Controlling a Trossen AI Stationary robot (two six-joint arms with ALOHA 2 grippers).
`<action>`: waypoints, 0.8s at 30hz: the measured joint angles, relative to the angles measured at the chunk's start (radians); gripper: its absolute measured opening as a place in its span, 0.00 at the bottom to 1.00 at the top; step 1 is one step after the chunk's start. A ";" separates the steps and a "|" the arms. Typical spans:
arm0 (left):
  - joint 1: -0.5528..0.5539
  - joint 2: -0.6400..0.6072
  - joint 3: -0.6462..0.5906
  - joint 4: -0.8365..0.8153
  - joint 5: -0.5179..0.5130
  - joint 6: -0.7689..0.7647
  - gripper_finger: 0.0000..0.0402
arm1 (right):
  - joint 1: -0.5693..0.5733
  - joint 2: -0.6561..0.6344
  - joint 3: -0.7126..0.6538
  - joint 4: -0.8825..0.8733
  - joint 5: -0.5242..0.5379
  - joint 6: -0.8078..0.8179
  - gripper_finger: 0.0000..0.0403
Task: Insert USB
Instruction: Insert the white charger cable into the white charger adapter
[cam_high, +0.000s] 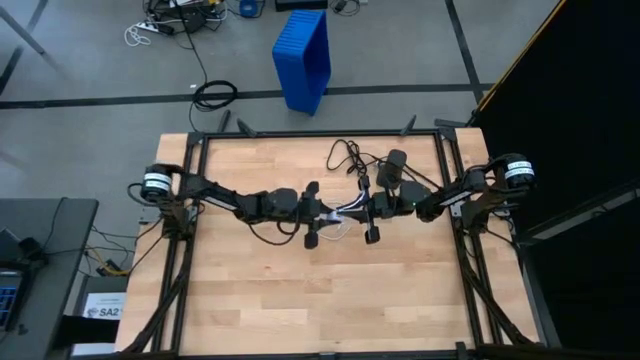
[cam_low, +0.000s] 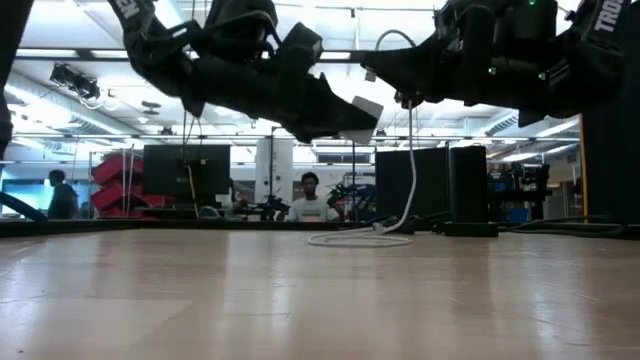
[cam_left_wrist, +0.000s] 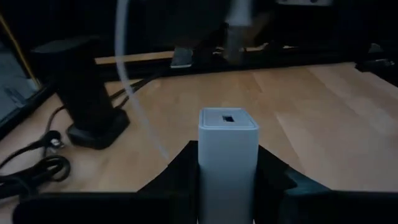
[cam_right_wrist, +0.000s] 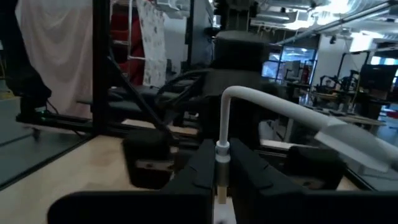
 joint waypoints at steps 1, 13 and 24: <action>0.000 0.008 0.000 0.012 -0.001 -0.003 0.17 | 0.000 0.000 0.000 -0.009 0.001 0.002 0.00; -0.001 0.008 0.000 0.061 -0.002 -0.006 0.17 | 0.000 0.000 0.000 -0.050 0.030 -0.005 0.00; -0.003 0.008 0.000 0.084 -0.032 -0.026 0.17 | 0.008 0.000 0.001 -0.044 0.083 -0.005 0.00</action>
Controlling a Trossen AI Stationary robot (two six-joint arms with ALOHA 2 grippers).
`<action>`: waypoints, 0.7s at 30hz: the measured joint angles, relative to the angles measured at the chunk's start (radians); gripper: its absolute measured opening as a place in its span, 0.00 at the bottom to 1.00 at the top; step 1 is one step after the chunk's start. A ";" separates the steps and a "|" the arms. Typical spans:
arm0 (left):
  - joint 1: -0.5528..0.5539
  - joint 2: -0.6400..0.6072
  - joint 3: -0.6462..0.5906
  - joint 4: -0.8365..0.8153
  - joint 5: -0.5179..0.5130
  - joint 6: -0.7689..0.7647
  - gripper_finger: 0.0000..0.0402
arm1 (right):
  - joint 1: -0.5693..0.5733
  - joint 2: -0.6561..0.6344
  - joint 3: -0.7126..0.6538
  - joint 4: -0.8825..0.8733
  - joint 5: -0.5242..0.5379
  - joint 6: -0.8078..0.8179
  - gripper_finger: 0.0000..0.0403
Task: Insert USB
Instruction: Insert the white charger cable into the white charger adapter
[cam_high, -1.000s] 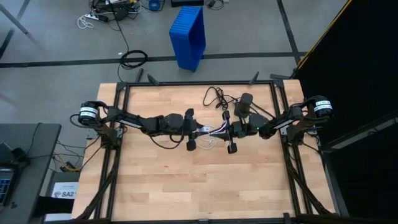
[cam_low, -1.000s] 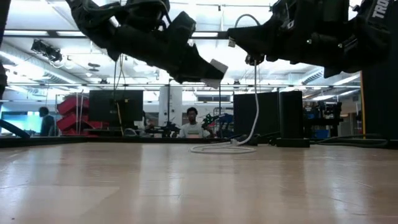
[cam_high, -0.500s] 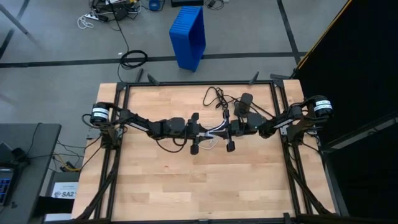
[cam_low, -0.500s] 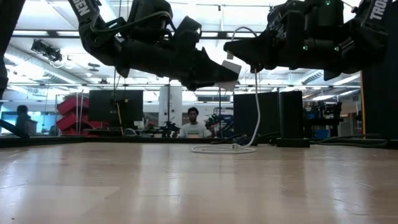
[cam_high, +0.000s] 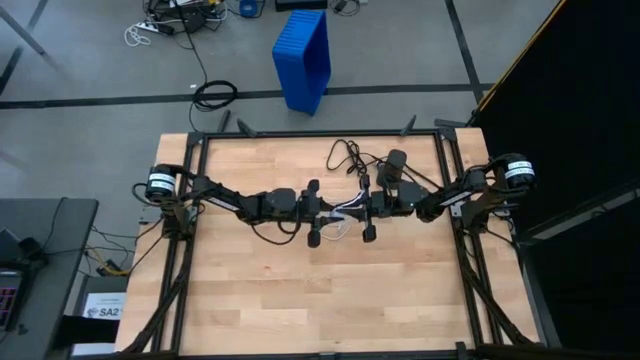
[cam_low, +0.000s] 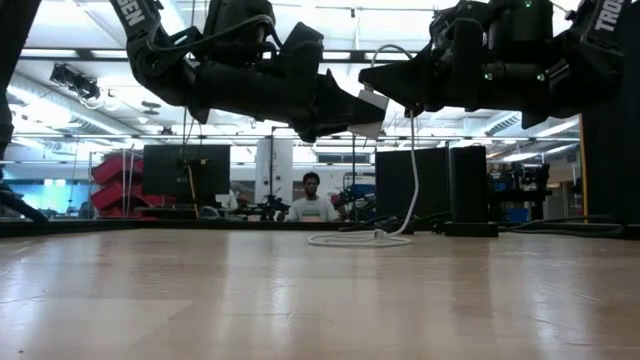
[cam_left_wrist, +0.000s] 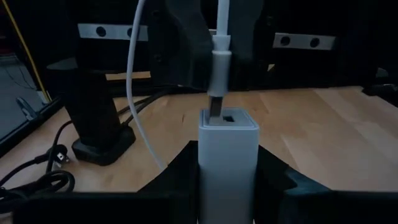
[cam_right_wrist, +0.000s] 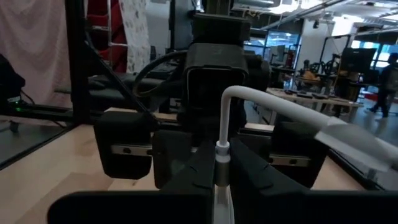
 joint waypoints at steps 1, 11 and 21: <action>0.000 0.000 0.000 0.002 -0.007 0.000 0.17 | 0.004 0.000 0.000 0.000 0.014 -0.001 0.00; 0.001 -0.002 -0.111 0.261 -0.018 0.004 0.17 | 0.041 -0.003 -0.032 0.100 0.059 -0.023 0.00; 0.001 -0.002 -0.101 0.238 0.007 0.000 0.17 | 0.033 0.000 -0.007 0.100 0.018 -0.001 0.00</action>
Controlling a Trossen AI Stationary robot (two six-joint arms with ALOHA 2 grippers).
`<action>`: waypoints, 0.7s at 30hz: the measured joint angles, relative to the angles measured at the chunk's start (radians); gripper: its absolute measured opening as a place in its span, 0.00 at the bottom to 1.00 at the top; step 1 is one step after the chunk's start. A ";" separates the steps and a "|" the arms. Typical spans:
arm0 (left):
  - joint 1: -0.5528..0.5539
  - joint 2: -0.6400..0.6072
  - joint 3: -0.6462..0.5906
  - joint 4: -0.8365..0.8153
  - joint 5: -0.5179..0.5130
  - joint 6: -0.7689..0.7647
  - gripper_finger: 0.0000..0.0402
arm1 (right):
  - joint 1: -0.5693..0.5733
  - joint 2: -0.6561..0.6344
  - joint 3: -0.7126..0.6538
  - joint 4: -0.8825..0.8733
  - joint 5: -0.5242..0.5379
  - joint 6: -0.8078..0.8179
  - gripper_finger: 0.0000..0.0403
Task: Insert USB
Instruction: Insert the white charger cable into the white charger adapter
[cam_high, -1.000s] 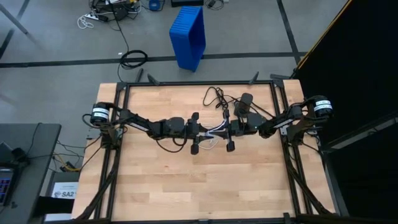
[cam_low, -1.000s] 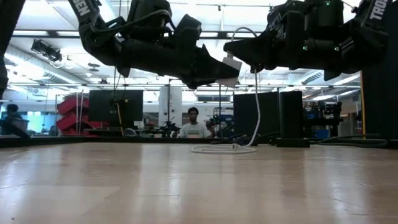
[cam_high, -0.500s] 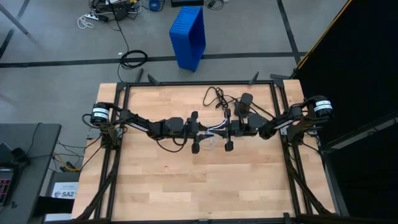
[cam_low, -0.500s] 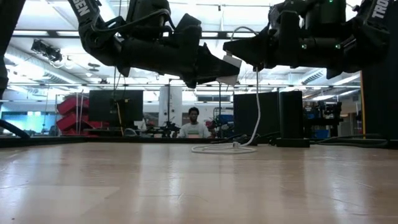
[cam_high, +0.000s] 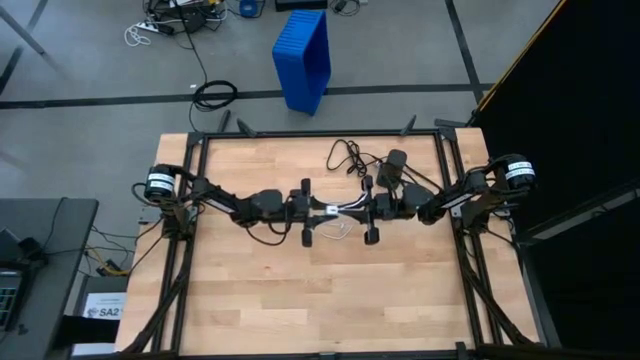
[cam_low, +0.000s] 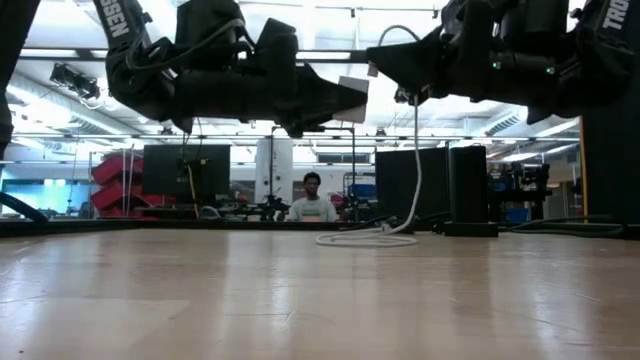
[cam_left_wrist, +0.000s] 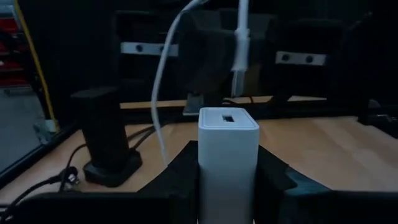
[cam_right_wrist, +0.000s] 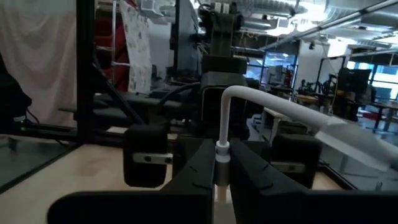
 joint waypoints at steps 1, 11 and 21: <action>0.000 0.000 0.010 -0.021 0.000 0.000 0.17 | 0.001 0.000 0.002 -0.002 0.000 0.003 0.00; -0.001 0.038 0.074 -0.069 0.002 0.000 0.17 | 0.002 0.000 0.008 -0.053 -0.002 0.004 0.00; -0.001 0.039 0.073 -0.097 0.008 0.000 0.17 | -0.021 -0.002 0.009 -0.088 -0.002 0.004 0.00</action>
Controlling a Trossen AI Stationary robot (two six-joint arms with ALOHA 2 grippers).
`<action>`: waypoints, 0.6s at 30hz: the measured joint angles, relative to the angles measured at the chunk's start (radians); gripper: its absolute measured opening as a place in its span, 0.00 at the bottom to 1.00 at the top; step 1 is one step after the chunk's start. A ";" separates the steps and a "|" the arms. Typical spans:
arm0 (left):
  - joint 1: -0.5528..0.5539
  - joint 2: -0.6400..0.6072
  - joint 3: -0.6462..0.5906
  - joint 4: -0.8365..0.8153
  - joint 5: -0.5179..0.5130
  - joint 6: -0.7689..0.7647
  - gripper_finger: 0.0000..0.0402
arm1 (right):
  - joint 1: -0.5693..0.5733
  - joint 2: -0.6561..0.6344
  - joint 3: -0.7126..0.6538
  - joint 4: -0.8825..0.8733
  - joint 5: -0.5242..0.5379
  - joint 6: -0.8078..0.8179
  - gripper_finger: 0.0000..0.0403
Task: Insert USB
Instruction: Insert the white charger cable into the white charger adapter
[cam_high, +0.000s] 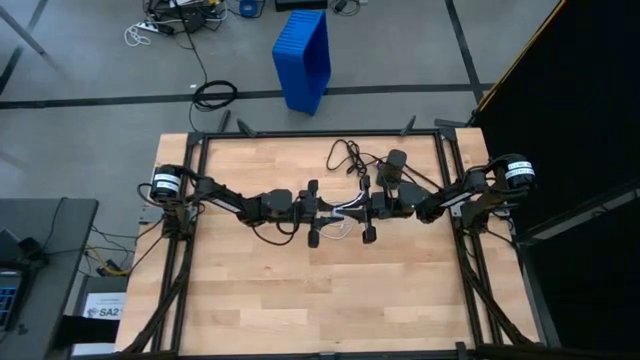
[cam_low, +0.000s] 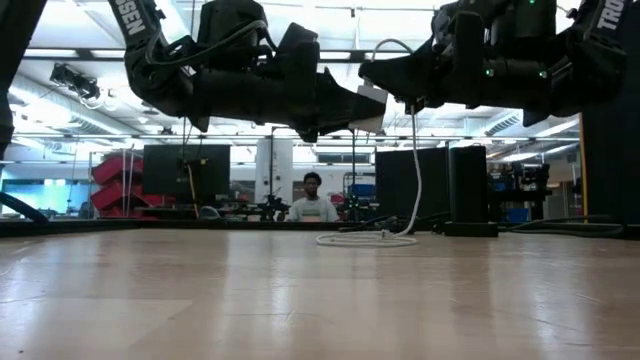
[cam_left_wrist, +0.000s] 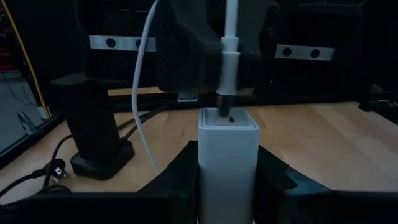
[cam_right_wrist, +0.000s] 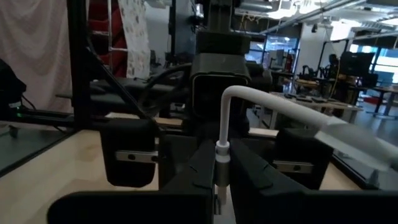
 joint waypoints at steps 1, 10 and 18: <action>0.000 0.000 0.000 -0.004 0.000 0.000 0.17 | 0.001 0.000 0.000 -0.001 0.000 0.000 0.00; 0.000 0.000 -0.005 -0.004 -0.005 0.000 0.17 | 0.001 0.000 -0.002 -0.014 0.001 0.009 0.00; 0.001 0.000 -0.019 0.030 -0.012 0.000 0.17 | 0.003 0.000 -0.021 0.013 0.015 0.029 0.00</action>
